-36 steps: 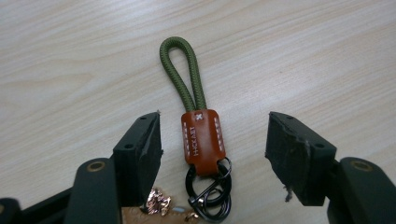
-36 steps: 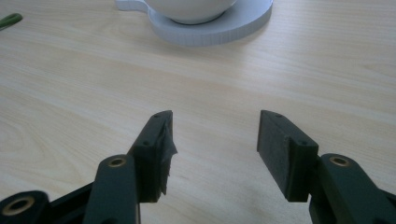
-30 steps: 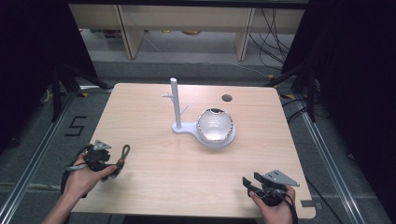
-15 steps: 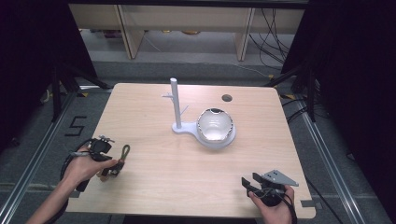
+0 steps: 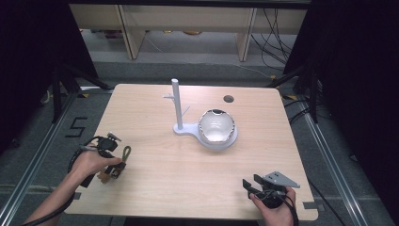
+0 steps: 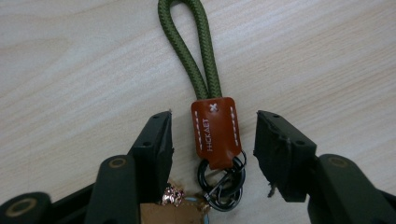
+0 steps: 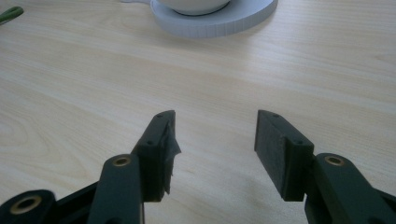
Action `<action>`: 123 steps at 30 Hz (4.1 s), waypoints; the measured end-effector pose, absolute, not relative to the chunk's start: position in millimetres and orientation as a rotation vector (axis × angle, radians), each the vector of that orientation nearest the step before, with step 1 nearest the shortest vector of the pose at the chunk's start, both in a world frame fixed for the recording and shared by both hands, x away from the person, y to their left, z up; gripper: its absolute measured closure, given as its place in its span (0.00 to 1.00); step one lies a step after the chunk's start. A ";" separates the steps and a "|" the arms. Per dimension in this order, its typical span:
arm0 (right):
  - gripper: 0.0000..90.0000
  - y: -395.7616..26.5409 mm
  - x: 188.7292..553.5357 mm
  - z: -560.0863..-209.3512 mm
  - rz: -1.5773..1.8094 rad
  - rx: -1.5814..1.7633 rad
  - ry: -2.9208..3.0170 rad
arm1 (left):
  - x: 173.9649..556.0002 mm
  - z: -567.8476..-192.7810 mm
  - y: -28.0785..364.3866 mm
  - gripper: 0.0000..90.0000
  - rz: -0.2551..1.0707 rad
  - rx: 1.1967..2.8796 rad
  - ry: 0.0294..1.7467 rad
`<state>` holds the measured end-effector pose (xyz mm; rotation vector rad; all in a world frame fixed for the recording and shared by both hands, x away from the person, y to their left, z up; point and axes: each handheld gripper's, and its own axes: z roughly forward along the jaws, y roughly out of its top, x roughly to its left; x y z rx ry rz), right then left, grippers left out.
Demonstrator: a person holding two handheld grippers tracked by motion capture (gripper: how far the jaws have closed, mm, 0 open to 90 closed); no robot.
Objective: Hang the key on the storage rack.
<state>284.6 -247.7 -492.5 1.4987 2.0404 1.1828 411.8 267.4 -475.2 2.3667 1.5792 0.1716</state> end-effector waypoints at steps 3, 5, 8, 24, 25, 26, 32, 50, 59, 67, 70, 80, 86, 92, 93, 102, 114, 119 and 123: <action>0.54 -249.5 285.3 -493.1 1.175 1.478 2.046 | 415.2 -478.4 264.4 0.54 0.168 2.394 1.575; 0.54 -249.9 285.3 -493.0 1.170 1.481 2.046 | 416.8 -480.4 262.1 0.55 0.164 2.413 1.578; 0.54 -251.3 286.7 -493.6 1.178 1.445 2.059 | 419.3 -484.0 260.3 0.57 0.167 2.426 1.592; 0.54 -250.8 286.1 -494.5 1.190 1.424 2.053 | 413.8 -485.6 253.2 0.75 0.181 2.446 1.544; 0.54 -250.8 286.1 -494.5 1.190 1.424 2.053 | 413.8 -485.6 253.2 0.75 0.181 2.446 1.544; 0.54 -250.9 285.7 -494.1 1.174 1.428 2.057 | 413.2 -485.5 254.4 0.75 0.190 2.451 1.525; 0.54 -249.5 286.4 -494.8 1.173 1.429 2.063 | 410.6 -484.1 255.4 0.76 0.224 2.512 1.426; 0.54 -247.9 285.5 -494.3 1.161 1.422 2.057 | 380.3 -473.1 272.3 0.76 0.356 2.393 1.184; 0.54 -244.7 283.7 -494.4 1.163 1.466 2.049 | 368.1 -473.7 280.5 0.76 0.411 2.250 1.160; 0.54 -246.4 286.0 -496.0 1.160 1.412 2.056 | 359.9 -470.3 284.0 0.76 0.488 2.129 1.125; 0.54 -247.3 285.3 -495.0 1.145 1.411 2.063 | 357.7 -468.9 285.5 0.76 0.533 2.079 1.106; 0.53 -247.0 285.0 -495.2 1.146 1.407 2.065 | 354.1 -466.9 275.9 0.76 0.579 1.916 1.098; 0.53 -246.5 286.3 -497.6 1.180 1.396 2.051 | 355.0 -461.0 270.7 0.76 0.598 1.856 1.081; 0.53 -245.7 285.1 -496.5 1.154 1.404 2.063 | 356.7 -454.0 266.0 0.76 0.612 1.815 1.062; 0.53 -245.7 285.1 -496.5 1.154 1.404 2.063 | 356.7 -454.0 266.0 0.76 0.612 1.815 1.062; 0.52 -245.2 283.1 -495.2 1.163 1.449 2.030 | 359.0 -443.8 258.5 0.76 0.618 1.773 1.029; 0.51 -244.8 283.1 -495.4 1.159 1.451 2.032 | 361.9 -436.6 256.4 0.76 0.617 1.769 1.021; 0.51 -244.9 283.3 -495.4 1.157 1.446 2.035 | 363.6 -433.2 254.7 0.76 0.622 1.757 1.007; 0.51 -245.0 283.7 -495.4 1.163 1.436 2.031 | 364.5 -429.6 252.4 0.76 0.625 1.764 1.002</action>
